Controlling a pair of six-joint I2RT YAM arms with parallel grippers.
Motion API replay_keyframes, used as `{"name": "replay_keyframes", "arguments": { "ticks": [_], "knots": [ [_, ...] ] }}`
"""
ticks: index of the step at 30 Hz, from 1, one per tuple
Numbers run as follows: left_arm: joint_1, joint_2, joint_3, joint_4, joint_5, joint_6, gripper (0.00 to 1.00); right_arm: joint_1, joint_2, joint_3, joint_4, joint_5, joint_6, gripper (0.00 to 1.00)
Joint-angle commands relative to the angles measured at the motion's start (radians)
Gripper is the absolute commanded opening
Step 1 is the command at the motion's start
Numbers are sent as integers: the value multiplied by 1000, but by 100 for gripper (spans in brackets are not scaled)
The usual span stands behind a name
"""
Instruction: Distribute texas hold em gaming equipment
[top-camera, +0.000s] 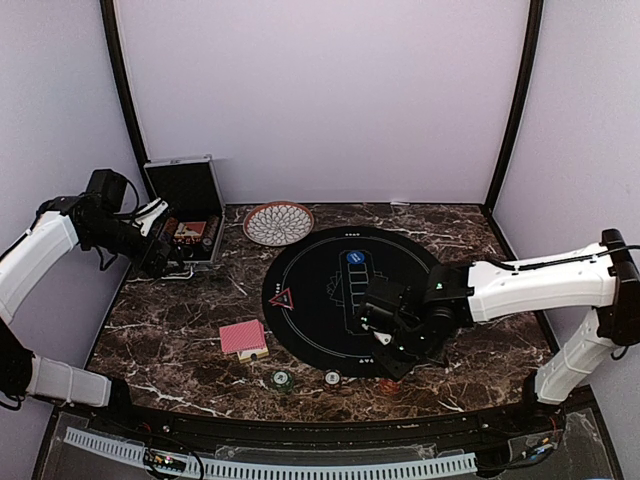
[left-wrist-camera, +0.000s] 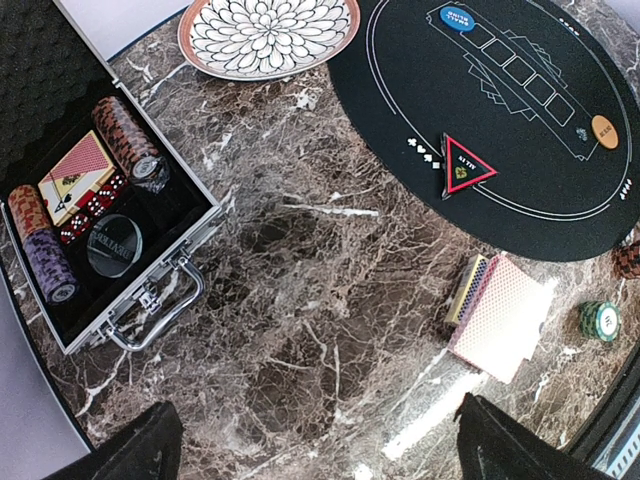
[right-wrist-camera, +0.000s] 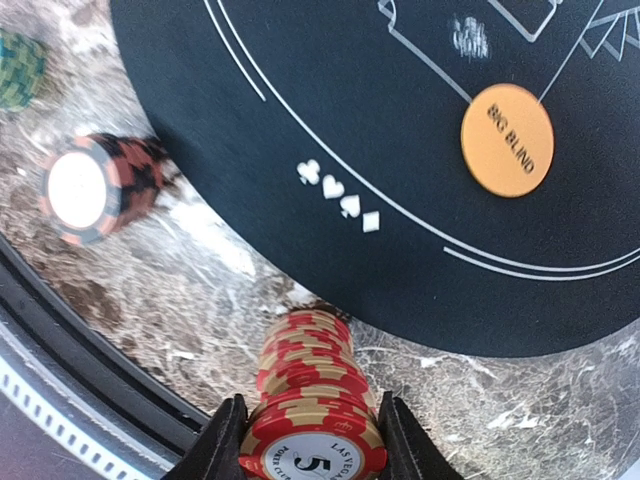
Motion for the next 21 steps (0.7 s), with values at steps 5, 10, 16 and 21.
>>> {"name": "replay_keyframes", "arguments": {
  "ticks": [5,10,16,21],
  "knots": [
    [-4,-2,27,-36,8,14,99,-65,-11,136,-60,43,-42,14],
    [-5,-1,26,-34,12,14,99,-209,45,254,-29,65,-99,14],
    [-6,-4,23,-38,4,20,99,-378,192,384,86,69,-148,14],
    [-8,-2,29,-46,11,20,99,-501,351,499,168,44,-178,14]
  ]
}}
